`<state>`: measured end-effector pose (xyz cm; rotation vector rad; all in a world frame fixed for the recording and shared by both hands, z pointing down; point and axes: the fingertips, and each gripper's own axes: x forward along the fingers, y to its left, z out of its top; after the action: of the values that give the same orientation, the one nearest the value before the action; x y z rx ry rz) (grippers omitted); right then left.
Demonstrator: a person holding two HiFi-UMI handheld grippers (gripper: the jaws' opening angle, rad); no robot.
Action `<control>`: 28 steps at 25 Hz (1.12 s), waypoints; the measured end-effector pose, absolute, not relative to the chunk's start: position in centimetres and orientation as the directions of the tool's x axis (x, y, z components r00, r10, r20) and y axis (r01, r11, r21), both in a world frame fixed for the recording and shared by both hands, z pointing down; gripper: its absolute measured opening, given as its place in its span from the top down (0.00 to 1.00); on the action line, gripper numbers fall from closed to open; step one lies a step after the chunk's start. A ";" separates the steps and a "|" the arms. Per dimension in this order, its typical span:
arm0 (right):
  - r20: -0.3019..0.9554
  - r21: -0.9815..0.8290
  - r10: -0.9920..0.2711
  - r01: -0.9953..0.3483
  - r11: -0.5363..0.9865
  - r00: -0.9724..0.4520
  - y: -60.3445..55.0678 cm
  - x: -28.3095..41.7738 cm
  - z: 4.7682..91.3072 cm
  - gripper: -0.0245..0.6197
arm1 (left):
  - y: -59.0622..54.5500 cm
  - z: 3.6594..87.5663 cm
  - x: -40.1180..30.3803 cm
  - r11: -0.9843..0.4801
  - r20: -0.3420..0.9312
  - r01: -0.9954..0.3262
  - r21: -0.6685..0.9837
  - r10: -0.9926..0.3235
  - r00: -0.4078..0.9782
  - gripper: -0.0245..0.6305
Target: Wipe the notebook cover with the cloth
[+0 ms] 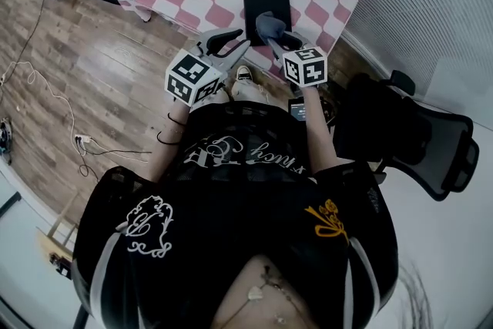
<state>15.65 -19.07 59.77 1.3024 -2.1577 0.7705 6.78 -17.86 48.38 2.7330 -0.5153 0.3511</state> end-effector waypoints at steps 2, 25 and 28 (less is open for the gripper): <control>0.672 -0.217 -0.582 -0.874 0.435 -0.457 -18.6 13.1 60.1 0.76 | -17.7 48.4 6.5 -0.877 0.299 -0.392 0.280 -0.308 0.903 0.82; 0.757 -0.216 -0.541 -0.921 0.323 -0.367 -14.1 15.5 64.2 0.76 | -16.6 48.5 5.9 -0.885 0.285 -0.366 0.286 -0.286 0.915 0.82; 0.760 -0.210 -0.576 -0.953 0.221 -0.301 -13.6 18.7 64.2 0.76 | -16.1 48.5 6.4 -0.894 0.283 -0.344 0.288 -0.264 0.922 0.82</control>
<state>18.74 -13.62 64.23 1.4046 -1.9632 0.9160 6.39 -16.09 48.53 2.7465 -0.4477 0.3383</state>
